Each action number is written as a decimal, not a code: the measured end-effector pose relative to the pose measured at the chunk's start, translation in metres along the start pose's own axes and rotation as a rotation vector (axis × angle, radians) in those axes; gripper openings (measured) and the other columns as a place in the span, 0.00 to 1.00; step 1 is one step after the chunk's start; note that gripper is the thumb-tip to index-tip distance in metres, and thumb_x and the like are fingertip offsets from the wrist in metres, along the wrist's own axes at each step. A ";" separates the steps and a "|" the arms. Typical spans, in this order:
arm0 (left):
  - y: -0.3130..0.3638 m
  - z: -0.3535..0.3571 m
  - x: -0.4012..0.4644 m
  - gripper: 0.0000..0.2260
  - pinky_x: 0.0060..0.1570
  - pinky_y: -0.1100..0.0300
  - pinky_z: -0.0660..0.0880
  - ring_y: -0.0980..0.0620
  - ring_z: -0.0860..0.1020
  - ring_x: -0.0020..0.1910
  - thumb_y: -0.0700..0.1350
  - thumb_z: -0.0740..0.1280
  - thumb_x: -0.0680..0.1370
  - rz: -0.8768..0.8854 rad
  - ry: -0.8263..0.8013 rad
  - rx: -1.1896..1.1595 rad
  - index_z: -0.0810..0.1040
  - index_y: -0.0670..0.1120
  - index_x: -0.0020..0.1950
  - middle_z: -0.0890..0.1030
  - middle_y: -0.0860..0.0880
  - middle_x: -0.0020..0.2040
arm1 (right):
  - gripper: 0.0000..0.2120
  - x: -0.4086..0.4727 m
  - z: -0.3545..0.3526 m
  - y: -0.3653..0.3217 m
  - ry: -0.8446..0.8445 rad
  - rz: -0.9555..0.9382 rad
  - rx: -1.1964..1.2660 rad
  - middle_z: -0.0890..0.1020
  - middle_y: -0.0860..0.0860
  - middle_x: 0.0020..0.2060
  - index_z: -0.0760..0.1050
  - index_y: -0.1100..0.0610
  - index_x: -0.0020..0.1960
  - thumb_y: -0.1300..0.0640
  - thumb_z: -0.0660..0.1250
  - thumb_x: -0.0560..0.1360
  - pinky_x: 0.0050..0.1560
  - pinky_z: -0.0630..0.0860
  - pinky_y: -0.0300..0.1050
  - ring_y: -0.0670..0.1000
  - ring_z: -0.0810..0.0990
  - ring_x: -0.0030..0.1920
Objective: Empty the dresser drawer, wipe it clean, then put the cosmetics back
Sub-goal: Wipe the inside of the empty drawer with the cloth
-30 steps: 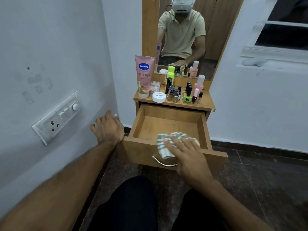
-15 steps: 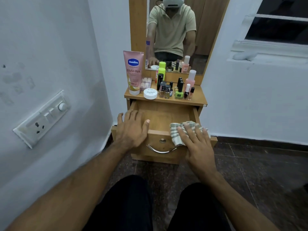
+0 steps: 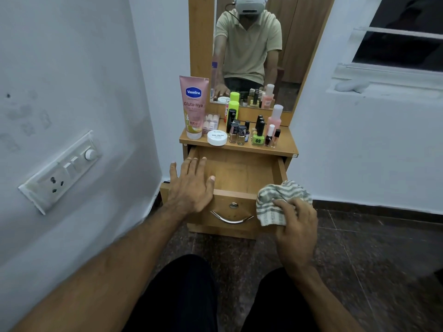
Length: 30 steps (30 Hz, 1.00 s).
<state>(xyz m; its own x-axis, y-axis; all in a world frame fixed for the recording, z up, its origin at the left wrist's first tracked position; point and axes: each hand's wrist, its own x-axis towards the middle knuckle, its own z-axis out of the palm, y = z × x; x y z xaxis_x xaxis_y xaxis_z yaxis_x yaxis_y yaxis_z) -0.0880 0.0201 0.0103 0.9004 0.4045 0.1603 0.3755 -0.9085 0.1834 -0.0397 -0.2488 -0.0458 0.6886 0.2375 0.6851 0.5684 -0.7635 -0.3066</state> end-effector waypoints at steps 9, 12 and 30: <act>0.002 -0.003 -0.004 0.32 0.77 0.35 0.42 0.46 0.49 0.81 0.54 0.53 0.81 0.025 -0.004 -0.003 0.45 0.48 0.83 0.53 0.46 0.82 | 0.19 -0.011 0.009 -0.013 -0.047 0.086 -0.052 0.78 0.59 0.50 0.79 0.61 0.49 0.69 0.76 0.59 0.41 0.79 0.54 0.58 0.68 0.54; 0.002 -0.003 -0.006 0.33 0.77 0.35 0.43 0.46 0.49 0.81 0.54 0.53 0.81 0.019 -0.005 -0.001 0.44 0.48 0.82 0.53 0.46 0.82 | 0.25 -0.027 0.018 -0.013 -0.221 0.144 -0.123 0.77 0.59 0.52 0.78 0.59 0.53 0.62 0.80 0.59 0.35 0.81 0.53 0.60 0.73 0.55; -0.016 -0.050 0.021 0.32 0.79 0.43 0.42 0.49 0.42 0.82 0.57 0.54 0.85 -0.140 -0.474 -0.501 0.40 0.52 0.83 0.42 0.49 0.83 | 0.29 -0.017 0.051 -0.163 -0.371 -0.096 0.251 0.77 0.48 0.51 0.78 0.50 0.60 0.61 0.78 0.60 0.39 0.80 0.48 0.53 0.76 0.50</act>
<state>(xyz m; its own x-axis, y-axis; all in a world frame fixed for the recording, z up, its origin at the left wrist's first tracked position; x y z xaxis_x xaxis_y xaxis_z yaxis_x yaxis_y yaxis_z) -0.0867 0.0484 0.0595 0.8926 0.3214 -0.3163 0.4509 -0.6475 0.6144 -0.1210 -0.0973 -0.0409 0.7161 0.5344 0.4490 0.6976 -0.5689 -0.4356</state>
